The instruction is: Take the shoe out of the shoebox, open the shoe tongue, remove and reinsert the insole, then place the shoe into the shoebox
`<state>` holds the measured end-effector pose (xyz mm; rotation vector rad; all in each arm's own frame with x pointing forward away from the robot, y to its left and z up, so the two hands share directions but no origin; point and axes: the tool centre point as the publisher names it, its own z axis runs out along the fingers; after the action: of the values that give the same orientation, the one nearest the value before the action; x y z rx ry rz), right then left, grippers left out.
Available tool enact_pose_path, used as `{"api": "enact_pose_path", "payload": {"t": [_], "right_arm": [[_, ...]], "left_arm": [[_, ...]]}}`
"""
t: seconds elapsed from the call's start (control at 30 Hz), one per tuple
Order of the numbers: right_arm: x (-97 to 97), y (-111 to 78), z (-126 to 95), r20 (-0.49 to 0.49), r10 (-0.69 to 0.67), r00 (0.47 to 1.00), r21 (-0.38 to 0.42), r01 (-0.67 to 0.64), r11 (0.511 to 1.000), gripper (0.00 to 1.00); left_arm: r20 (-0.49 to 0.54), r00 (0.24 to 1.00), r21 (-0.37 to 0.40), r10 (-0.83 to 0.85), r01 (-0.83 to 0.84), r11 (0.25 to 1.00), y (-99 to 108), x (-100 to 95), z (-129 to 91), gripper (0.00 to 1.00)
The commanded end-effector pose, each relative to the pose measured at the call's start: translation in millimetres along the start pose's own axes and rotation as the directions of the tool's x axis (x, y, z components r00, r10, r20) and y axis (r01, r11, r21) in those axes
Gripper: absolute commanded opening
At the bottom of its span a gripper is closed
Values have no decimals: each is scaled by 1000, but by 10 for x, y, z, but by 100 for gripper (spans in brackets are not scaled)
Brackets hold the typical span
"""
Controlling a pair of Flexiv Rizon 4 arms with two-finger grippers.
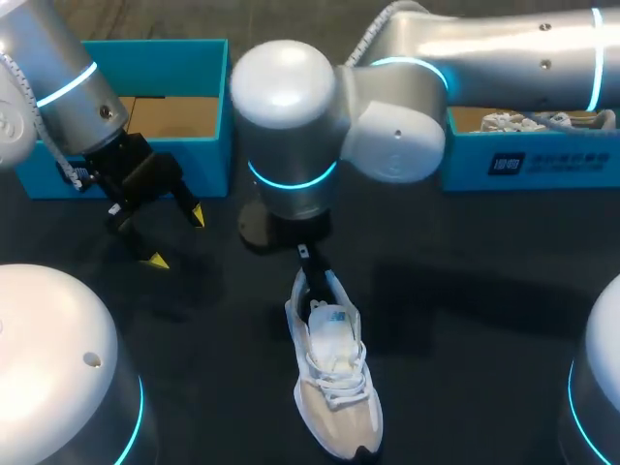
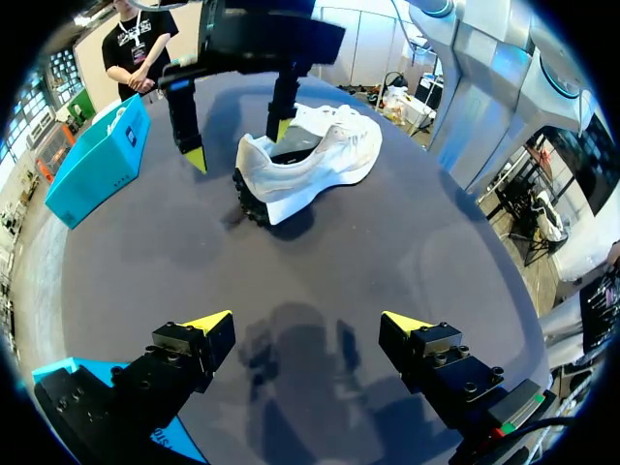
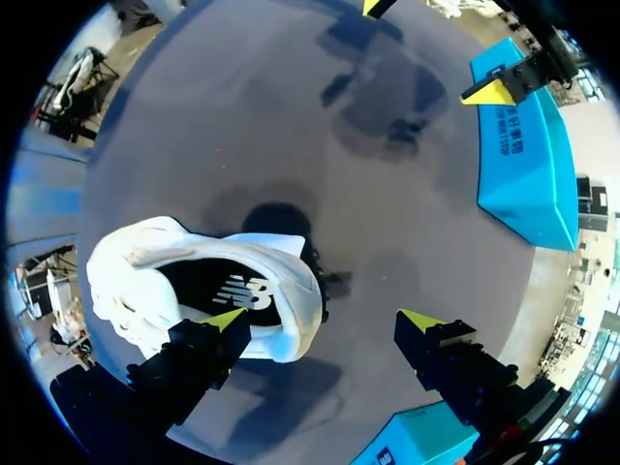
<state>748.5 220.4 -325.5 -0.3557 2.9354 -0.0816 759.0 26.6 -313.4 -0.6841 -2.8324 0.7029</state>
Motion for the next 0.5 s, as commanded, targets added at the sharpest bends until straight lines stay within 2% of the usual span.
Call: {"api": "enact_pose_path", "payload": {"t": [0.03,0.3,0.5], "right_arm": [[16,-121,121,-5,-11,1000,-83,11,997,100],[-22,-90,244,-29,-6,1000,-106,3,994,100],[-41,7,315,-55,10,998,-75,-14,997,100]], "left_arm": [[0,1000,-3,0,0,1000,0,8,-1,100],[0,1000,-3,0,0,1000,0,8,-1,100],[0,1000,-3,0,0,1000,0,8,-1,100]]}}
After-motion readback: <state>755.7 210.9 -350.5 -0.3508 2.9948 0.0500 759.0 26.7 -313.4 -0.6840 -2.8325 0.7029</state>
